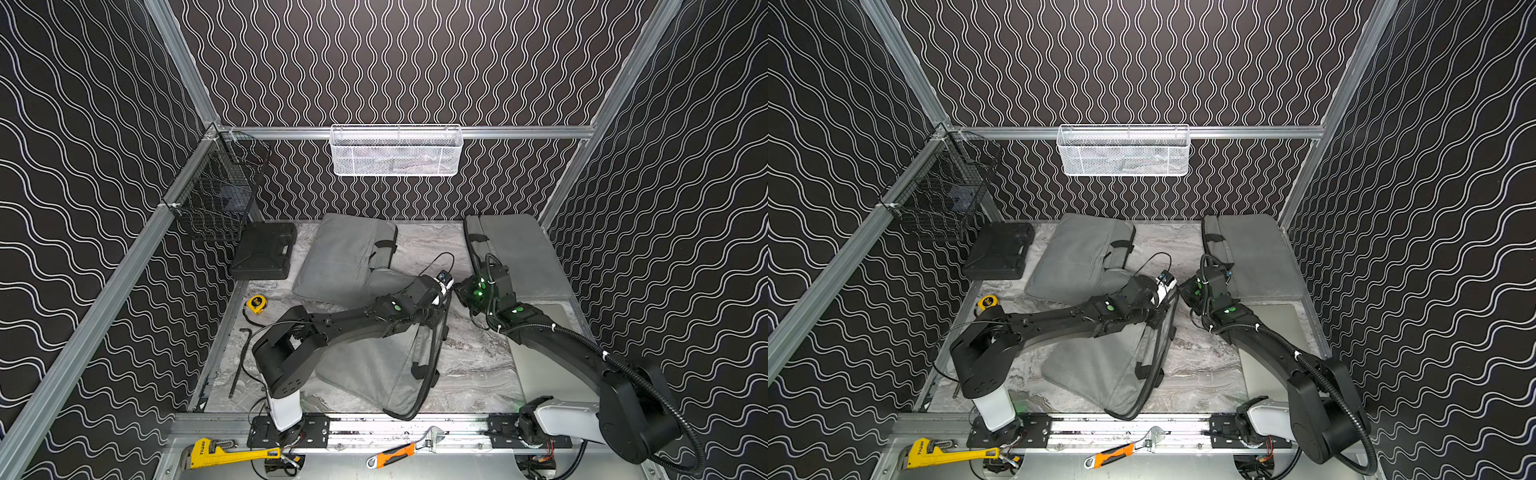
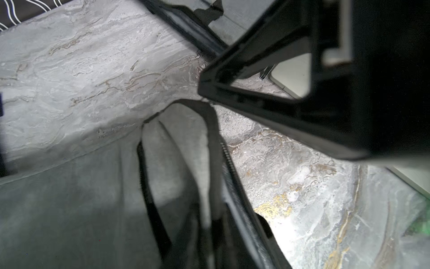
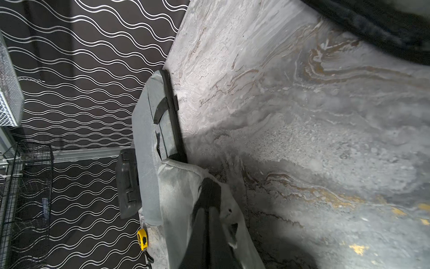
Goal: Open the zippered laptop bag and take out the laptop
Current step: Unzip the zipper on the zippered laptop bag.
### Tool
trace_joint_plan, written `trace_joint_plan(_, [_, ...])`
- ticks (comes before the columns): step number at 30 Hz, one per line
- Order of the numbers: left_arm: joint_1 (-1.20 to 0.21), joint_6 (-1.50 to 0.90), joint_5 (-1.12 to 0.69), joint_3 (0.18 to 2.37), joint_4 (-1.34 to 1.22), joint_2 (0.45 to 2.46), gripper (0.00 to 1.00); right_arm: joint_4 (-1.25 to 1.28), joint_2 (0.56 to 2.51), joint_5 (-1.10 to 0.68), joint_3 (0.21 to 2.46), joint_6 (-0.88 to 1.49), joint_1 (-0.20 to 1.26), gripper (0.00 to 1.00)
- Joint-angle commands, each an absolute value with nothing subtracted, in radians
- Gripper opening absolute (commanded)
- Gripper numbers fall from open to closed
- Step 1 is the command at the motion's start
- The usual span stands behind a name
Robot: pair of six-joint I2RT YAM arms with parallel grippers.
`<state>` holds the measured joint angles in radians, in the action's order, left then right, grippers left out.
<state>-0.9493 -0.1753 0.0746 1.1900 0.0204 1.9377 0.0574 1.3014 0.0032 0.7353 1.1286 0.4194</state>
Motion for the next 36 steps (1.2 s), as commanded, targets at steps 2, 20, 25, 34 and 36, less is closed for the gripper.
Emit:
trace_joint_plan(2, [-0.946,-0.182,0.054,1.156,0.043,1.908,0.00,0.097,1.316,0.119,0.772,1.096,0.417,0.00])
trace_joint_plan(20, [-0.957,-0.025,-0.180,1.118,-0.080,1.885,0.00,0.095,1.460,0.279,0.900,1.013,0.409,0.00])
trace_joint_plan(25, [-0.968,-0.016,-0.228,1.102,-0.112,1.887,0.00,0.159,1.512,0.211,0.922,0.971,0.410,0.00])
trace_joint_plan(34, [-0.968,0.092,-0.283,1.103,-0.088,1.879,0.00,0.088,1.571,0.054,0.943,0.865,0.403,0.00])
trace_joint_plan(36, [-0.968,0.105,-0.294,1.101,-0.091,1.876,0.00,0.036,1.583,0.029,0.963,0.828,0.398,0.00])
